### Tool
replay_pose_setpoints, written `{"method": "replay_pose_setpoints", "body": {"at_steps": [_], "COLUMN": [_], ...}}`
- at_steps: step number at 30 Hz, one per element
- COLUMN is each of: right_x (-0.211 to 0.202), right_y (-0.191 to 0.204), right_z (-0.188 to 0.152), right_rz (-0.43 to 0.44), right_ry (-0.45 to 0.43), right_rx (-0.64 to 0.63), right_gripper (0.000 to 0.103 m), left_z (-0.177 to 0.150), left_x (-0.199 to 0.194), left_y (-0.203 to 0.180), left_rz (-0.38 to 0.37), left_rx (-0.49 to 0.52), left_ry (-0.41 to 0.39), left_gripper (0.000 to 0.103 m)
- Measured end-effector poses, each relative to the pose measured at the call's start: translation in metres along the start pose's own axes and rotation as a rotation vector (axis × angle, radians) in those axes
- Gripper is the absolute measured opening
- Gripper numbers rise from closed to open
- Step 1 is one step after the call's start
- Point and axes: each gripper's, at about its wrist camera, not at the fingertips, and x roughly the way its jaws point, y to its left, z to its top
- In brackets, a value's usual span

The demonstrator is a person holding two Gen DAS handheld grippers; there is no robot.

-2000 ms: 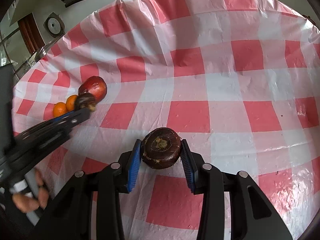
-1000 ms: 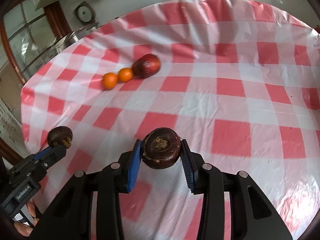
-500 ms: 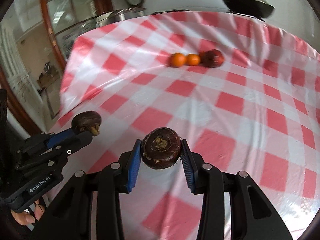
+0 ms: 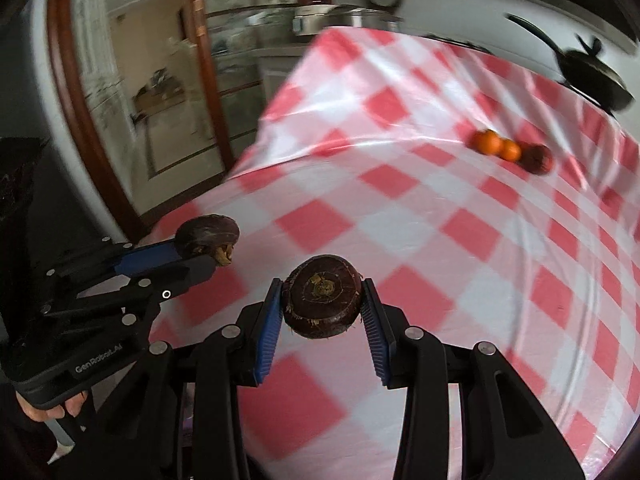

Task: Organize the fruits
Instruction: 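Carry both held dark brown fruits down into the white box, then open the left tool to drop its dark fruit while the right tool releases its own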

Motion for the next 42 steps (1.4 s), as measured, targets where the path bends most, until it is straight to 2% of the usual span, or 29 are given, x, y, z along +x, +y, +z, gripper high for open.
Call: {"method": "replay_pose_setpoints", "body": {"at_steps": [7,11,15,22,28,32,37,42], "right_x": [-0.008,-0.012,0.000,0.044,0.083,0.103,0.117,0.125], "right_y": [0.066,0.096,0.128,0.172,0.210,0.225,0.234,0.233], "right_z": [-0.010,-0.019,-0.036,-0.070,-0.093,-0.109,-0.122,-0.123], "right_rz": [0.101,0.173,0.257,0.312,0.315,0.280,0.232,0.236], "right_ry": [-0.014,-0.016,0.042,0.202,0.313,0.374,0.417,0.428], "right_rx": [-0.154,-0.233,-0.308,-0.425,-0.537,-0.606,-0.672,-0.693], "right_gripper": [0.039,0.039,0.040,0.040,0.040,0.040,0.040,0.040], "left_z": [-0.038,-0.062,-0.089,-0.126,-0.157,-0.175,-0.191,-0.193], "left_x": [-0.040,-0.053,-0.051,-0.031,-0.017,-0.007,0.005,0.011], "left_y": [0.039,0.063,0.093,0.130,0.165,0.187,0.208,0.214], "left_rz": [0.049,0.099,0.140,0.182,0.237,0.275,0.295,0.305], "left_rx": [-0.079,-0.119,-0.189,-0.273,-0.366,-0.421,-0.486,-0.510], "left_ry": [-0.001,0.028,0.077,0.167,0.251,0.311,0.375,0.416], "left_gripper": [0.026,0.026,0.026,0.026,0.026,0.026,0.026,0.026]}}
